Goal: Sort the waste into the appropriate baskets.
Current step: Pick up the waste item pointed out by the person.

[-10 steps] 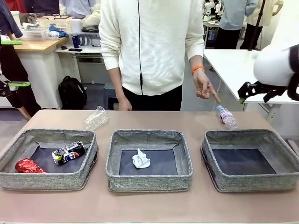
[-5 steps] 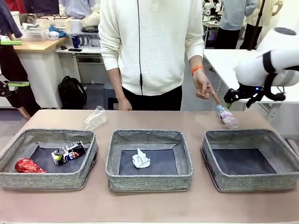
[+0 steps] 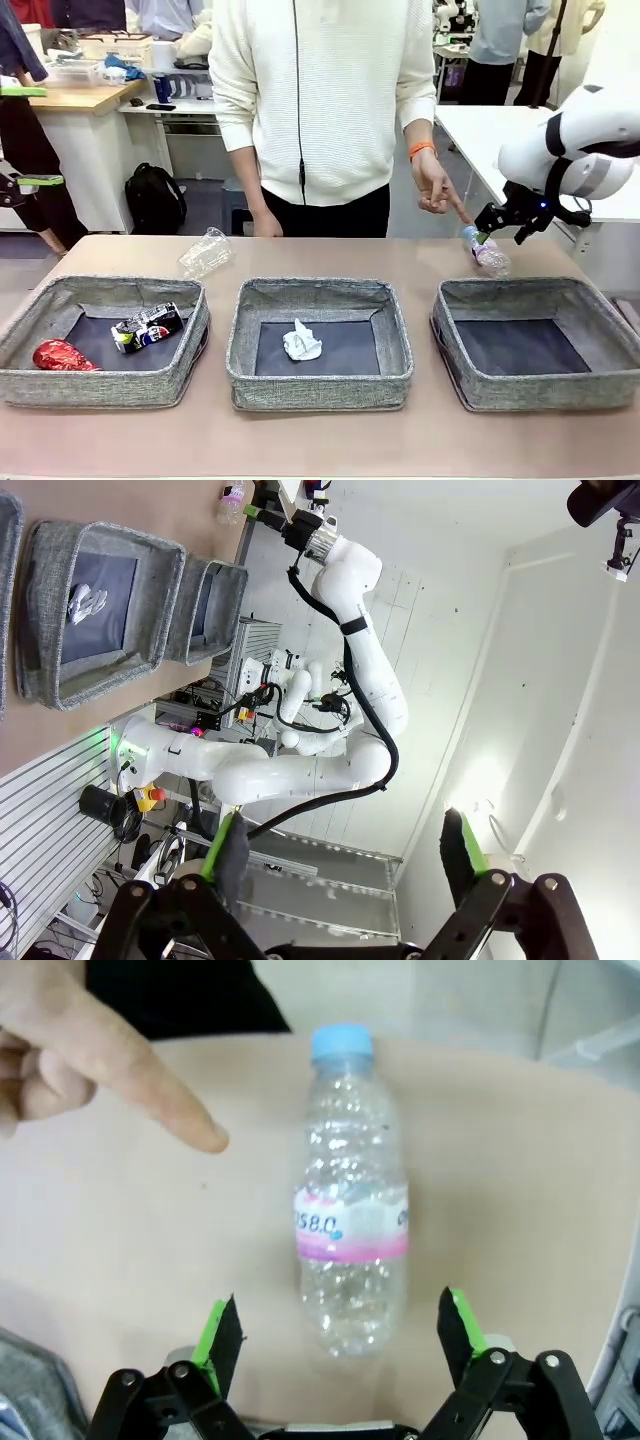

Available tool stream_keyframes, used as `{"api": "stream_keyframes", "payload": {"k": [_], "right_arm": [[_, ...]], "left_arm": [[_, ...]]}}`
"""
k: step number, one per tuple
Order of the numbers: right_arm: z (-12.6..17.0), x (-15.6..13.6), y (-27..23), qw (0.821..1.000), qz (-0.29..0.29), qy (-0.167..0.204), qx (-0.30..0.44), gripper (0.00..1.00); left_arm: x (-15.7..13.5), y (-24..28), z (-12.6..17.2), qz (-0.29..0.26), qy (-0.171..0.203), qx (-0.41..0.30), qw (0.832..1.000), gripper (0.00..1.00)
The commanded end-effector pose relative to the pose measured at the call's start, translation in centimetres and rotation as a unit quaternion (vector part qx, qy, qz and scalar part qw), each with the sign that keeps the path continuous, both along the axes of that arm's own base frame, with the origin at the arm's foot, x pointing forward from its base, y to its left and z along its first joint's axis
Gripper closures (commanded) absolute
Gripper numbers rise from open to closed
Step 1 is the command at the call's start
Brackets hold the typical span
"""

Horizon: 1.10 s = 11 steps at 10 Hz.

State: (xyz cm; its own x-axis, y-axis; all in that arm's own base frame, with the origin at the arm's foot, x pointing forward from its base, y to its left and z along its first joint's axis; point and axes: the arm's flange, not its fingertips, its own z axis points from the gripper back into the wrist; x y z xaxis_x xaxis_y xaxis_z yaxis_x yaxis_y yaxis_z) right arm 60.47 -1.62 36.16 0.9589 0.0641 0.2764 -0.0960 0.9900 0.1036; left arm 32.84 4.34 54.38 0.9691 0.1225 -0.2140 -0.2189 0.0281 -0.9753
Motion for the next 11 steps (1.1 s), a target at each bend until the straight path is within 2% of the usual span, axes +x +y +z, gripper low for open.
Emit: {"api": "stream_keyframes", "payload": {"k": [1, 3, 4, 6, 11], "right_arm": [[-1.1, 0.5, -0.4, 0.999, 0.015, -0.034, 0.018, 0.00], [-3.1, 1.1, -1.0, 0.998, 0.007, -0.053, 0.025, 0.00], [-3.8, 1.2, -1.0, 0.997, 0.007, -0.074, 0.030, 0.00], [-5.0, 1.5, -1.2, 0.995, 0.007, -0.087, 0.046, 0.00], [-6.1, 1.8, -1.6, 0.996, -0.007, -0.084, 0.036, 0.00]], "left_arm": [[0.0, -0.1, 0.2, -0.002, -0.012, -0.008, 1.000, 0.00], [0.0, -0.1, 0.2, -0.002, -0.012, -0.008, 1.000, 0.00], [0.0, -0.1, 0.2, -0.002, -0.012, -0.008, 1.000, 0.00], [0.0, -0.1, 0.2, -0.002, -0.012, -0.008, 1.000, 0.00], [0.0, -0.1, 0.2, -0.002, -0.012, -0.008, 1.000, 0.00]]}}
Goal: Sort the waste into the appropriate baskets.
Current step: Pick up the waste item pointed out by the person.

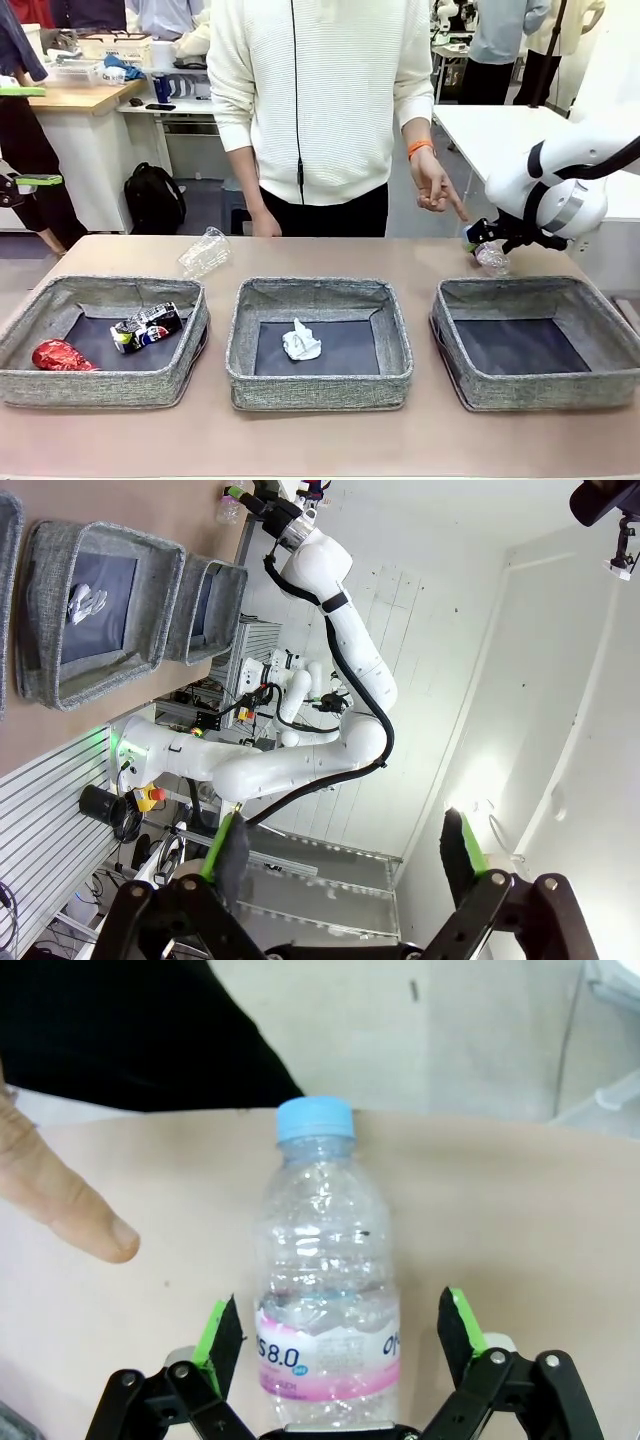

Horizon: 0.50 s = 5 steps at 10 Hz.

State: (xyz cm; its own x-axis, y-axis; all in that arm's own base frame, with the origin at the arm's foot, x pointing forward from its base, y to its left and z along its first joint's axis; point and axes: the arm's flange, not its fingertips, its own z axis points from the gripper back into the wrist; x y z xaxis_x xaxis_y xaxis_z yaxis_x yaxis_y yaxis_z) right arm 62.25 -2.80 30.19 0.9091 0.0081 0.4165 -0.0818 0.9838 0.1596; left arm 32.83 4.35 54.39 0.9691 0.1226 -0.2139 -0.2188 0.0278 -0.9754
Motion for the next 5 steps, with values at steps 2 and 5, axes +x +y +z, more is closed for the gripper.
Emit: {"api": "stream_keyframes", "payload": {"k": [2, 5], "right_arm": [[-0.12, -0.03, -0.48, 1.000, 0.008, -0.003, 0.002, 0.60], [-0.18, -0.08, -0.63, 1.000, 0.005, -0.002, -0.001, 0.65]], "left_arm": [[0.01, -0.14, 0.15, -0.002, -0.012, -0.008, 1.000, 0.00], [0.01, -0.14, 0.15, -0.002, -0.012, -0.008, 1.000, 0.00]]}}
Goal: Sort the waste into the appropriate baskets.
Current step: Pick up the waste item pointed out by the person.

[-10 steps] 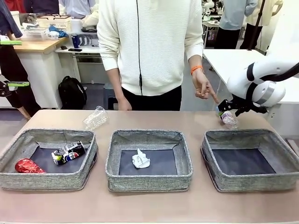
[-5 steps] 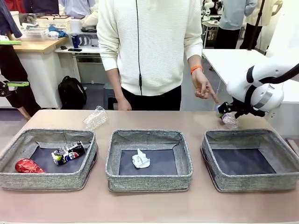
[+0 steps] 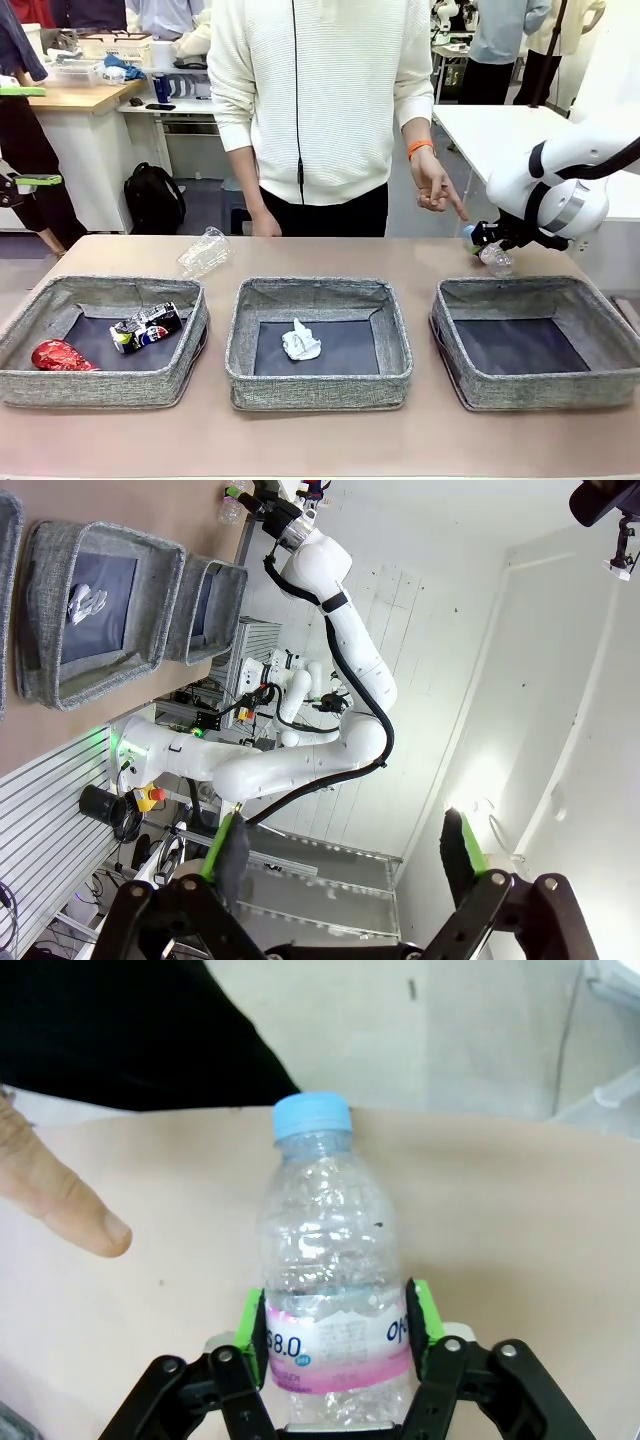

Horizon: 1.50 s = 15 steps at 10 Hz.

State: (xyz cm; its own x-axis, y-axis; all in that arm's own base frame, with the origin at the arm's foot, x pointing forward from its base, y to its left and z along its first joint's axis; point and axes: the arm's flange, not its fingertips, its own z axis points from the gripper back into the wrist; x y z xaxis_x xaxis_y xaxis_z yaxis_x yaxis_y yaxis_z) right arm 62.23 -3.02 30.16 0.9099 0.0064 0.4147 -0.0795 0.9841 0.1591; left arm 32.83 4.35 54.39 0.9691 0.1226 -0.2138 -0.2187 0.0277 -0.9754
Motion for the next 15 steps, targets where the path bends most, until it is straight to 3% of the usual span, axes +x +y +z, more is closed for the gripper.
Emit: {"api": "stream_keyframes", "payload": {"k": [1, 5, 6, 7, 9, 11, 12, 13, 15], "right_arm": [[-0.1, 0.0, -0.4, 1.000, 0.006, 0.003, -0.001, 1.00], [0.5, -0.5, -0.8, 1.000, 0.003, 0.009, 0.001, 1.00], [1.2, -1.1, -1.1, 1.000, -0.003, 0.013, 0.004, 0.82], [2.8, -2.1, -1.7, 1.000, -0.027, 0.001, 0.003, 0.82], [8.4, -5.7, -3.2, 0.996, -0.089, -0.021, -0.019, 0.82], [16.6, -10.9, -3.2, 0.990, -0.133, -0.036, 0.013, 0.82], [20.7, -14.1, -2.9, 0.985, -0.172, -0.023, 0.022, 0.82], [23.8, -18.0, -1.5, 0.967, -0.251, 0.041, -0.015, 0.82], [25.3, -22.0, 2.1, 0.965, -0.240, 0.067, -0.077, 0.82]], "left_arm": [[0.0, -0.1, 0.2, -0.002, -0.012, -0.008, 1.000, 0.00], [0.0, -0.1, 0.2, -0.002, -0.012, -0.008, 1.000, 0.00], [0.0, -0.1, 0.2, -0.002, -0.012, -0.008, 1.000, 0.00], [0.0, -0.1, 0.2, -0.002, -0.012, -0.008, 1.000, 0.00], [0.0, -0.1, 0.2, -0.002, -0.012, -0.008, 1.000, 0.00], [0.0, -0.1, 0.2, -0.002, -0.012, -0.008, 1.000, 0.00], [0.0, -0.1, 0.2, -0.002, -0.012, -0.008, 1.000, 0.00], [0.0, -0.1, 0.2, -0.002, -0.012, -0.008, 1.000, 0.00], [0.0, -0.1, 0.2, -0.002, -0.012, -0.008, 1.000, 0.00]]}}
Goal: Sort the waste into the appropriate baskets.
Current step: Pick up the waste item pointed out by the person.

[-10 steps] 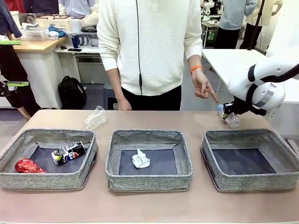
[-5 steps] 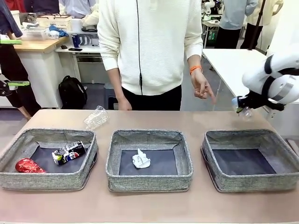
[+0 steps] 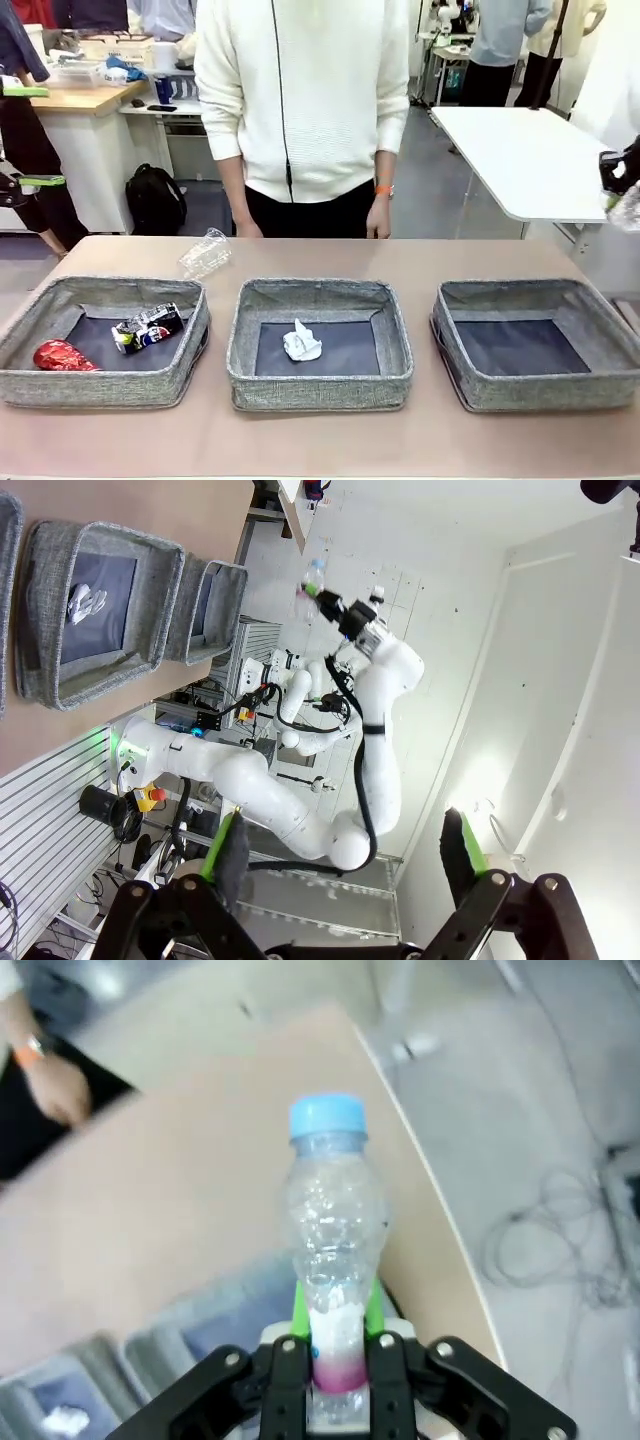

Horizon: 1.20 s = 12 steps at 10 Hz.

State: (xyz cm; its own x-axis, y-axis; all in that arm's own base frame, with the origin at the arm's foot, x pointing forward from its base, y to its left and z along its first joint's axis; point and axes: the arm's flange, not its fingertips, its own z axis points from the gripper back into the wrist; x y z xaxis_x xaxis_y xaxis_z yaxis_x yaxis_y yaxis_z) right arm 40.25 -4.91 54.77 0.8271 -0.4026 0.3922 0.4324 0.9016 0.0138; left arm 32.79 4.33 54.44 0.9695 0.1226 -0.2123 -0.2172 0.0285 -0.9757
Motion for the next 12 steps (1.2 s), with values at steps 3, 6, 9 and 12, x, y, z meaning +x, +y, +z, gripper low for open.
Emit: {"api": "stream_keyframes", "payload": {"k": [3, 6, 9, 12], "right_arm": [[0.9, -1.8, 2.8, 1.000, 0.005, 0.026, -0.013, 0.82], [-0.9, -1.0, 5.6, 0.997, 0.026, 0.054, 0.047, 0.80], [6.8, -2.4, 13.0, 0.995, 0.051, 0.050, 0.065, 0.80], [14.7, -4.8, 22.4, 0.996, 0.010, 0.039, 0.084, 0.80]], "left_arm": [[0.1, -0.1, 0.1, -0.002, -0.011, -0.008, 1.000, 0.00], [0.1, -0.1, 0.1, -0.002, -0.011, -0.008, 1.000, 0.00], [0.1, -0.1, 0.1, -0.002, -0.011, -0.008, 1.000, 0.00], [0.1, -0.1, 0.1, -0.002, -0.011, -0.008, 1.000, 0.00]]}}
